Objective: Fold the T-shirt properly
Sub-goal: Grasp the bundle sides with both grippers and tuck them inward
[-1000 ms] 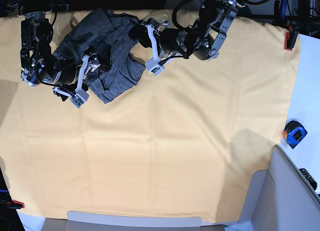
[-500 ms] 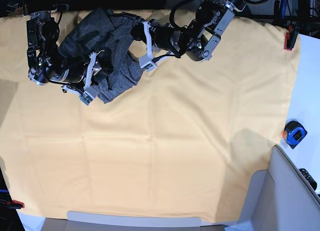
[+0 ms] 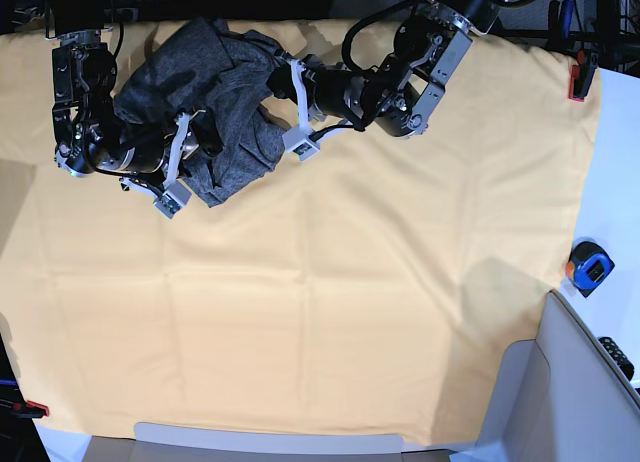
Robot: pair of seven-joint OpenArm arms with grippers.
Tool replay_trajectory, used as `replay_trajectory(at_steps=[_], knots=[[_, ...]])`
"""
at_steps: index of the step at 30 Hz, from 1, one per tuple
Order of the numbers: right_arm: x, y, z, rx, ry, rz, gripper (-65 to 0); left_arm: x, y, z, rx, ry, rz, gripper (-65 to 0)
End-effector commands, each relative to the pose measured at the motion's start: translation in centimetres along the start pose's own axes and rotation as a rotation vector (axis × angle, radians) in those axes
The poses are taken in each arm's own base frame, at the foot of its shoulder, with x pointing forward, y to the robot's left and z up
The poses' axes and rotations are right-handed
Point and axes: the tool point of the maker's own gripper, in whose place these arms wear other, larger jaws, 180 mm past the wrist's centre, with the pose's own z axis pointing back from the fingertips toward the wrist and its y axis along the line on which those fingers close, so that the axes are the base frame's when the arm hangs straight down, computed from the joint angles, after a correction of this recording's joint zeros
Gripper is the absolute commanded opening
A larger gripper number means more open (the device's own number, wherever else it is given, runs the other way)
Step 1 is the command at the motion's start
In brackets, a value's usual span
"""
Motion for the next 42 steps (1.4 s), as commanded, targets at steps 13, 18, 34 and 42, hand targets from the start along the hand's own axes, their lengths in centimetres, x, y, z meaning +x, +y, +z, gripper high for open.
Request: replay_trajectory(at_steps=[13,18,34,42], knots=[[2.1,-4.4,2.3,-0.132,-0.103,-0.072,-39.0,5.3,-1.4,2.5,-0.001,-0.127,-0.117,-65.0],[2.2,-4.8,0.9,-0.163,-0.077,-0.086,-39.0,6.4,-1.2,2.9,0.009,-0.144,-0.137,-65.0],[6.5,-5.1,0.0,-0.195,-0.136,-0.062,-39.0,8.6,0.7,4.7,0.055,-0.209,-0.116,-65.0],[6.4,-5.3,-1.0,-0.168,-0.145,-0.101,-39.0,8.7,1.2,5.0,0.068,-0.214,-0.109,-65.0]])
